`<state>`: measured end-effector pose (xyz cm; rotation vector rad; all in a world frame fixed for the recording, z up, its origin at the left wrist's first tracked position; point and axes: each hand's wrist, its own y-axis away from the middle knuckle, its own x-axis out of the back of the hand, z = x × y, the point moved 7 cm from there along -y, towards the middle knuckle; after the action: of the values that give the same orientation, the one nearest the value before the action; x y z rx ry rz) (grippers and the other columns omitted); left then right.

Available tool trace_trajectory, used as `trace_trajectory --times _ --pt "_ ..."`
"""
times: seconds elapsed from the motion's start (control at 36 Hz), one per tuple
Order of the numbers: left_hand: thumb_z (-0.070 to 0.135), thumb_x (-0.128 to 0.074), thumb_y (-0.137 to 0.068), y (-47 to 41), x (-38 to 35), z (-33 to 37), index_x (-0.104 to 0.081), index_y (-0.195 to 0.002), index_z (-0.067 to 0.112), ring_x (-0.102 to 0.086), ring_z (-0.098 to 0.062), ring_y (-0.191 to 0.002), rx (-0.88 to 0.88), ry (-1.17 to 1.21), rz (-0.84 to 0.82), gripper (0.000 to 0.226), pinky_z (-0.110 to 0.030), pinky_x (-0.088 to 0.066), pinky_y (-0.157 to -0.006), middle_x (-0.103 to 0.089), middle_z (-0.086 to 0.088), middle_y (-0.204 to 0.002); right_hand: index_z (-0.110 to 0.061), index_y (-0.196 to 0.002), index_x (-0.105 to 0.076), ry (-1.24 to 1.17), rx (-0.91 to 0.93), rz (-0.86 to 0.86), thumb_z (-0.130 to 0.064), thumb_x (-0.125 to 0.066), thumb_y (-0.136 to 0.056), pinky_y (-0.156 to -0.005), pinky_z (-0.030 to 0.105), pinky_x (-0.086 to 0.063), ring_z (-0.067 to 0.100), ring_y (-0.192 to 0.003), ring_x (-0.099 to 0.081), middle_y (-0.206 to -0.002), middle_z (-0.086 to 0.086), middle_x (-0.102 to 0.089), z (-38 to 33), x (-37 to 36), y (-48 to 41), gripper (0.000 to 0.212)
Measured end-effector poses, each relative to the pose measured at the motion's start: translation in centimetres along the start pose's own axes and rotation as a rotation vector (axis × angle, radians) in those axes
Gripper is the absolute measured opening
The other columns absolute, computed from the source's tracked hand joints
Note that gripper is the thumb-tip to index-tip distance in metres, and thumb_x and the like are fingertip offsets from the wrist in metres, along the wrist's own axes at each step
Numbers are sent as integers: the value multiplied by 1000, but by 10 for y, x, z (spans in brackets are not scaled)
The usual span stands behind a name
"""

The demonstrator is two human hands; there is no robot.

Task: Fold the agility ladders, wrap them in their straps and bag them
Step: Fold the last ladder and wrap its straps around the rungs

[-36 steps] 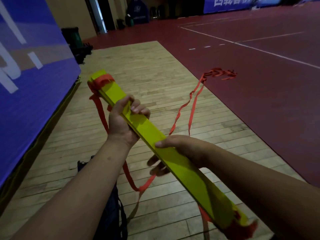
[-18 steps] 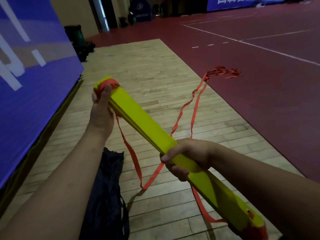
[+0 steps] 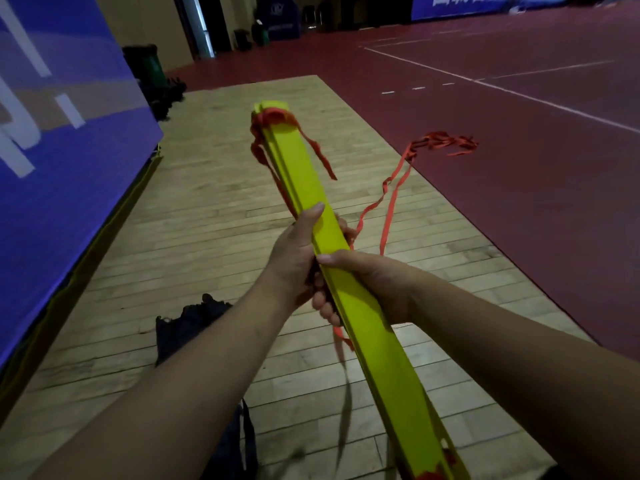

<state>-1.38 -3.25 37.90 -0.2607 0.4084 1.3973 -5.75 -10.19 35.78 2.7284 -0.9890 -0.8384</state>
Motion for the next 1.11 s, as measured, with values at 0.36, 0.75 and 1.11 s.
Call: trace_trajectory --times 0.36,0.75,1.11 --pt "48 -56 -98 -13 64 26 -49 -108 3 -71 -23 -66 -143 242 436 47 -32 -58 -62 -58 -17 -89 -18 -91 -62 873 167 508 -40 -73 -89 -65 28 -49 16 -71 -60 -78 2 -59 -6 28 9 25" --pt "106 -39 -44 5 13 -24 -58 -109 15 -59 -17 -70 9 -782 -117 114 -34 -48 -67 -71 -6 -89 -9 -98 -67 455 500 755 -36 -70 -92 -61 32 -52 19 -67 -61 -77 6 -63 -45 56 32 27" --pt "63 -71 -67 29 -30 -64 -55 -113 33 -71 -20 -98 253 -837 -310 57 -42 -57 -93 -73 -2 -104 -10 -93 -58 -158 593 820 -17 -71 -92 -65 37 -49 22 -66 -55 -67 4 -54 -42 89 33 15"
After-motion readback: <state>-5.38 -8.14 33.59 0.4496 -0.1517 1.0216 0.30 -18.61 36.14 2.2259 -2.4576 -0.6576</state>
